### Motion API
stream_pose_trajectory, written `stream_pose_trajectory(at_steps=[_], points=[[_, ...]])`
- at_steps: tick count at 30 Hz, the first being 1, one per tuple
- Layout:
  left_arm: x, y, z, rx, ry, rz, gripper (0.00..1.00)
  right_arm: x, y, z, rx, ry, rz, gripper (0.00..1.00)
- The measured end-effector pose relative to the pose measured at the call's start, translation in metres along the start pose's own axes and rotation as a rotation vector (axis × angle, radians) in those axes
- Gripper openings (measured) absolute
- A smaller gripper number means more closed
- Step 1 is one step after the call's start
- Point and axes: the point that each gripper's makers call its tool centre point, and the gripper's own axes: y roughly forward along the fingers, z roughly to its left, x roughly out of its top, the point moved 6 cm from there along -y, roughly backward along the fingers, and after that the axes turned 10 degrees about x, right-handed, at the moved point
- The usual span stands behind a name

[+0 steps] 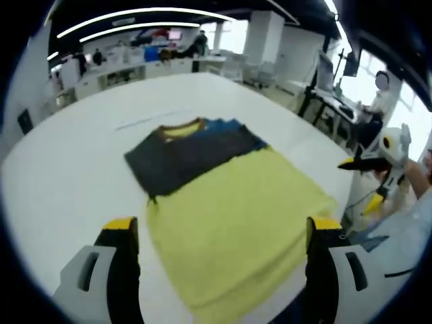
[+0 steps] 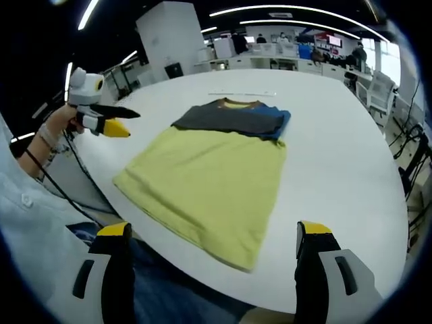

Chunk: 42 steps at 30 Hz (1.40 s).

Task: Fold the garment on the visible template until the final outline fits inside the template.

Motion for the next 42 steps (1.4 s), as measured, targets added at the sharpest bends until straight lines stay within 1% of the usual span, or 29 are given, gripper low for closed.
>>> stream_pose_trajectory(at_steps=[9,14,19,26,42], points=[[-0.005,-0.001,0.006,0.001,-0.009,0.007,1.0,0.002,0.005,-0.001,-0.001,0.007,0.003,1.0],[-0.013,0.0,0.011,0.0,-0.028,0.031,1.0,0.002,0.006,-0.003,-0.004,0.01,0.011,1.0],[-0.016,0.0,0.016,0.006,-0.042,0.036,1.0,0.002,0.007,-0.008,-0.008,0.018,0.016,1.0],[-0.017,0.0,0.017,0.001,-0.048,0.043,1.0,0.001,0.01,-0.013,-0.009,0.029,0.026,1.0],[-0.031,-0.002,0.022,-0.001,-0.066,0.081,1.0,-0.006,0.019,-0.019,-0.01,0.067,0.033,1.0]])
